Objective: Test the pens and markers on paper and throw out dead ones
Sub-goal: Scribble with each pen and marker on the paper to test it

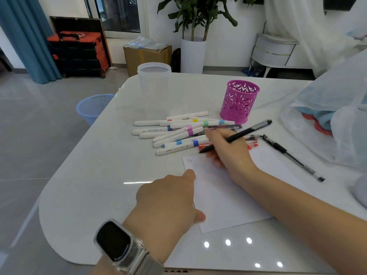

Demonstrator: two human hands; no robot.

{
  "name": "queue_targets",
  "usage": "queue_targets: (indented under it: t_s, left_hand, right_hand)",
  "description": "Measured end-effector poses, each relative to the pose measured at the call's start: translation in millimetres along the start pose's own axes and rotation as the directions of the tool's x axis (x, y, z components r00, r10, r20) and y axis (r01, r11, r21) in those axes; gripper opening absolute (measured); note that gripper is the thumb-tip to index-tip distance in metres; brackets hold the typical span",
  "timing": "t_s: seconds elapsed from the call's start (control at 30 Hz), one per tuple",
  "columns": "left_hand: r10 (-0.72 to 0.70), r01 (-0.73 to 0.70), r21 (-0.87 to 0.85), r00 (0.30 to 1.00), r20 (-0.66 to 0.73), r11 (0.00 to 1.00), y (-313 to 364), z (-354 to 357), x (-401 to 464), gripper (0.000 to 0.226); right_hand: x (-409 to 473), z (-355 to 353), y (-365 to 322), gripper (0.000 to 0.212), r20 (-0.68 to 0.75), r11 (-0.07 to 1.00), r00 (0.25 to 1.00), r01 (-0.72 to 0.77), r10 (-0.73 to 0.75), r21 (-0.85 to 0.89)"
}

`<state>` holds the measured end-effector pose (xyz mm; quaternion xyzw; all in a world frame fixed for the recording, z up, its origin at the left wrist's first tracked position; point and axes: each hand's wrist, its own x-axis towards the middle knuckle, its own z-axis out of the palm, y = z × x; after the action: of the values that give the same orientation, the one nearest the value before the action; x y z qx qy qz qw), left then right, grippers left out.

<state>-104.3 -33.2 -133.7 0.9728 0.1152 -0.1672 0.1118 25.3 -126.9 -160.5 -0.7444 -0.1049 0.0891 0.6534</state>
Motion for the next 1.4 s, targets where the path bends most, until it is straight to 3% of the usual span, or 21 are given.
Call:
queue_targets:
  t_s: [0.1, 0.17, 0.2, 0.33, 0.37, 0.43, 0.73, 1.0, 1.27, 1.33, 1.4]
  left_hand:
    - [0.015, -0.015, -0.020, 1.000, -0.002, 1.000, -3.5, -0.9, -3.3, 0.071]
    - [0.028, -0.028, -0.032, 1.000, -0.014, 0.999, -4.8, -0.9, -4.5, 0.072]
    - [0.031, -0.032, -0.037, 0.999, -0.019, 0.999, -5.0, -1.4, -4.6, 0.071]
    - [0.048, -0.049, -0.023, 0.998, -0.043, 0.999, -4.3, -2.3, -4.6, 0.068]
    - [0.052, -0.053, -0.016, 0.997, -0.065, 0.998, -3.5, -1.6, -4.4, 0.064]
    - [0.056, -0.057, -0.006, 0.992, -0.110, 0.998, -0.3, 0.2, -4.7, 0.058]
    - [0.009, -0.008, 0.009, 0.990, -0.139, 1.000, 4.6, 3.9, -9.3, 0.069]
    - [0.033, -0.031, 0.026, 0.996, -0.087, 0.999, -1.0, 3.3, -12.3, 0.073]
    - [0.037, -0.034, 0.039, 0.995, -0.094, 0.999, 0.9, 2.6, -12.7, 0.076]
    - [0.043, -0.039, 0.044, 0.995, -0.095, 0.998, 0.9, 2.9, -12.5, 0.075]
    - [0.048, -0.043, 0.044, 0.994, -0.098, 0.998, 1.4, 2.9, -12.8, 0.075]
  right_hand:
    - [1.5, -21.5, -16.5, 0.035, -0.003, 0.985, 0.996, -0.090, 0.092, 0.148]
    - [-1.4, -38.7, -26.2, 0.016, 0.048, 0.996, 0.998, -0.037, 0.033, 0.086]
    - [-2.9, -47.1, -29.1, 0.021, 0.069, 1.000, 0.997, -0.019, 0.018, 0.020]
    - [-12.9, -73.4, -38.5, 0.096, 0.086, 0.994, 0.996, -0.002, 0.011, -0.106]
    - [-16.2, -78.3, -39.8, 0.109, 0.080, 0.994, 0.997, 0.000, 0.009, -0.110]
    - [-23.9, -87.0, -40.9, 0.114, 0.064, 0.996, 0.998, 0.012, -0.006, -0.089]
    - [-47.3, -104.4, -34.5, 0.099, 0.019, 0.994, 0.999, 0.032, -0.030, -0.108]
    - [-44.5, -101.1, -24.5, 0.005, 0.028, 1.000, 1.000, -0.005, 0.005, 0.015]
    - [-35.3, -108.6, -19.3, 0.010, -0.104, 0.996, 0.991, 0.090, -0.087, 0.020]
    - [-30.7, -115.2, -20.6, 0.005, -0.163, 0.979, 0.971, 0.152, -0.174, -0.135]
    - [-25.6, -124.0, -19.5, 0.019, -0.173, 0.901, 0.947, 0.185, -0.270, -0.393]
